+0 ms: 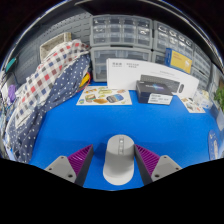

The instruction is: Arrange mouse

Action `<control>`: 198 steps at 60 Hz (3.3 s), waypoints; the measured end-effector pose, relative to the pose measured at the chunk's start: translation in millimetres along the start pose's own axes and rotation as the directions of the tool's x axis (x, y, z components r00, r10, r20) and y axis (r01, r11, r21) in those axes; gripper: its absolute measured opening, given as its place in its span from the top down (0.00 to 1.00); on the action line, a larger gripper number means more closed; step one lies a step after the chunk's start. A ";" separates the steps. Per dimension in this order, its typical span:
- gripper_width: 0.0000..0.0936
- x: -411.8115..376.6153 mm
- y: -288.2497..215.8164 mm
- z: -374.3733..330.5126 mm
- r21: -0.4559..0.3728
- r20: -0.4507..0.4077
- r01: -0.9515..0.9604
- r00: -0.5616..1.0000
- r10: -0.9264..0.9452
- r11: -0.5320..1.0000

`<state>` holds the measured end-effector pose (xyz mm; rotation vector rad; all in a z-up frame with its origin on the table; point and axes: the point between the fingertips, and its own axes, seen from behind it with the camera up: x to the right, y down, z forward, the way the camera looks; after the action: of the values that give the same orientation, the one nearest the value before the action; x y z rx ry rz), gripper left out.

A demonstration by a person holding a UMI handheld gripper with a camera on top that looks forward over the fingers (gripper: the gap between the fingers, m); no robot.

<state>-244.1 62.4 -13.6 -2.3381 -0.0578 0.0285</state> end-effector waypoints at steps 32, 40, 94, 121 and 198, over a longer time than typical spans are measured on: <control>0.61 13.5 4.0 -0.5 -0.048 0.030 0.000 1.000 0.002 0.999; 0.62 19.0 2.8 -3.5 -0.086 0.123 0.015 0.992 -0.005 0.996; 0.61 490.0 -10.2 -115.9 0.005 -0.112 -0.033 0.993 0.034 0.999; 0.49 486.0 69.9 -80.8 -0.125 -0.057 -0.029 0.998 0.022 0.992; 0.06 158.7 -46.7 -270.6 0.152 -0.030 0.018 0.999 -0.013 0.988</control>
<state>-76.9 -91.6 207.5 -2.1849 -0.0573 -0.0088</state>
